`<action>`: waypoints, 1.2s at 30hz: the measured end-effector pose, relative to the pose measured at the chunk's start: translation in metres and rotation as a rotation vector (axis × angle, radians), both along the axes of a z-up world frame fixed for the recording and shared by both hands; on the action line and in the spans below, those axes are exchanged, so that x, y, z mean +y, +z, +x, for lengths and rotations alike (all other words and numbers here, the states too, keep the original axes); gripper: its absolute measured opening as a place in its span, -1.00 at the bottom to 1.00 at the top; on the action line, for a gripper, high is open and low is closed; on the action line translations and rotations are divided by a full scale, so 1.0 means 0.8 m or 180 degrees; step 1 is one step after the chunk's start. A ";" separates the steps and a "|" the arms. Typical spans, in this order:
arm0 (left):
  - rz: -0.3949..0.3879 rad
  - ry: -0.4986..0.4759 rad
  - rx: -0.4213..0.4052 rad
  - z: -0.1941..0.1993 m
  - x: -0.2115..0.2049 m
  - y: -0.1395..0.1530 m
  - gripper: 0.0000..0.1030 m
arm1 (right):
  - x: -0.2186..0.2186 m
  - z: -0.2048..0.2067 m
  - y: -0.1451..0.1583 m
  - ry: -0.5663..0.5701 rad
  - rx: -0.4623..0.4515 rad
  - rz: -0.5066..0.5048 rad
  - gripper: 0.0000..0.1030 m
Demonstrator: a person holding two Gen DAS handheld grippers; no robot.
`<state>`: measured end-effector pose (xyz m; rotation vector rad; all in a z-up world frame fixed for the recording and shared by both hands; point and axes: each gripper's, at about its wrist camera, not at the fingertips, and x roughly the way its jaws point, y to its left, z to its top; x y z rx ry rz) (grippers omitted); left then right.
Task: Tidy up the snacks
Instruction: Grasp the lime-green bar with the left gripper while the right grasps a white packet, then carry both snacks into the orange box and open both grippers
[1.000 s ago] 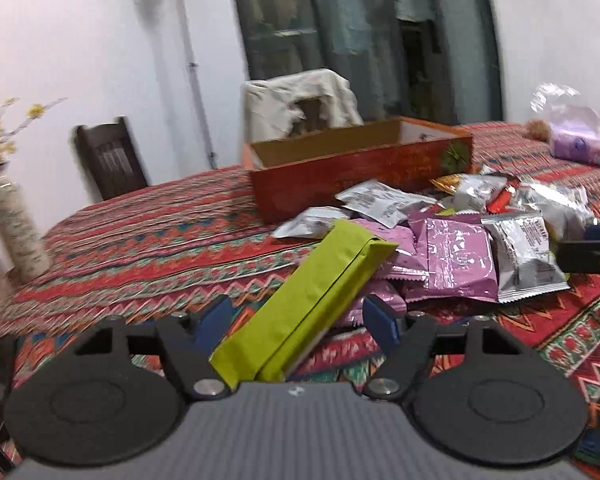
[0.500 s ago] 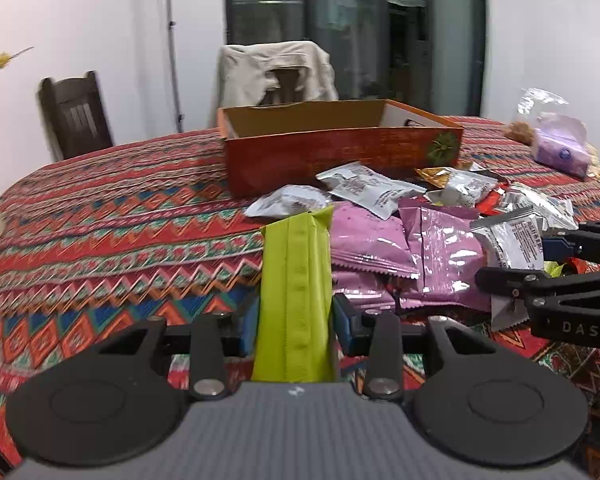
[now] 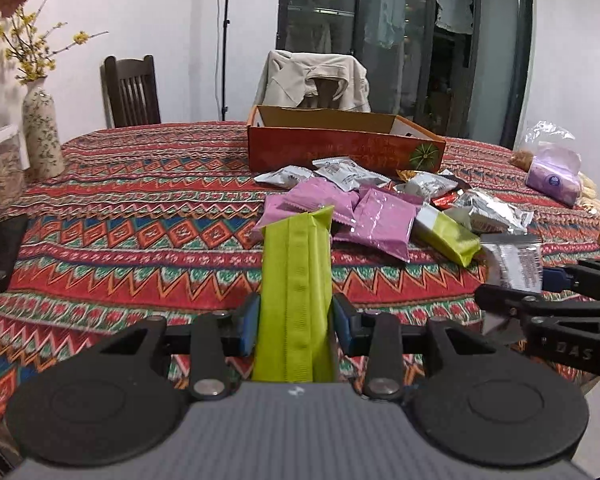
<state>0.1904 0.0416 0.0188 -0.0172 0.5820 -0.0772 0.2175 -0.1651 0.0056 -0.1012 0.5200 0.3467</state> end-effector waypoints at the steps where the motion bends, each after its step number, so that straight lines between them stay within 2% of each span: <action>1: 0.0006 0.0024 -0.0005 -0.002 -0.003 0.001 -0.25 | -0.005 -0.006 0.001 0.0010 0.0006 0.0033 -0.15; 6: 0.0005 0.0063 -0.0082 -0.012 -0.011 0.009 -0.25 | -0.014 -0.022 0.009 0.0060 -0.0081 0.0077 -0.15; 12: -0.0041 0.0113 -0.0178 0.003 -0.008 0.029 -0.25 | -0.015 -0.021 0.014 0.0082 -0.0143 0.0122 -0.15; 15: -0.0246 0.0039 -0.0193 0.030 0.008 0.061 -0.25 | -0.021 -0.010 0.029 0.0168 -0.0130 0.0255 -0.15; 20: -0.0346 -0.0146 -0.0268 0.087 0.032 0.134 -0.24 | -0.053 0.025 0.097 0.0402 -0.0348 0.0297 -0.15; 25: -0.0022 -0.0315 -0.0217 0.163 0.030 0.189 -0.24 | -0.093 0.095 0.165 0.0472 -0.0350 0.0236 -0.15; 28: 0.0011 -0.0372 -0.0156 0.218 0.026 0.211 -0.24 | -0.114 0.151 0.201 0.0501 -0.0252 0.0229 -0.15; 32: 0.0106 -0.0355 -0.0096 0.306 0.020 0.221 -0.24 | -0.137 0.245 0.240 0.0490 -0.0046 0.0257 -0.15; 36: 0.0213 -0.0302 0.0103 0.411 0.010 0.204 -0.24 | -0.139 0.353 0.255 0.0442 0.0225 0.0262 -0.15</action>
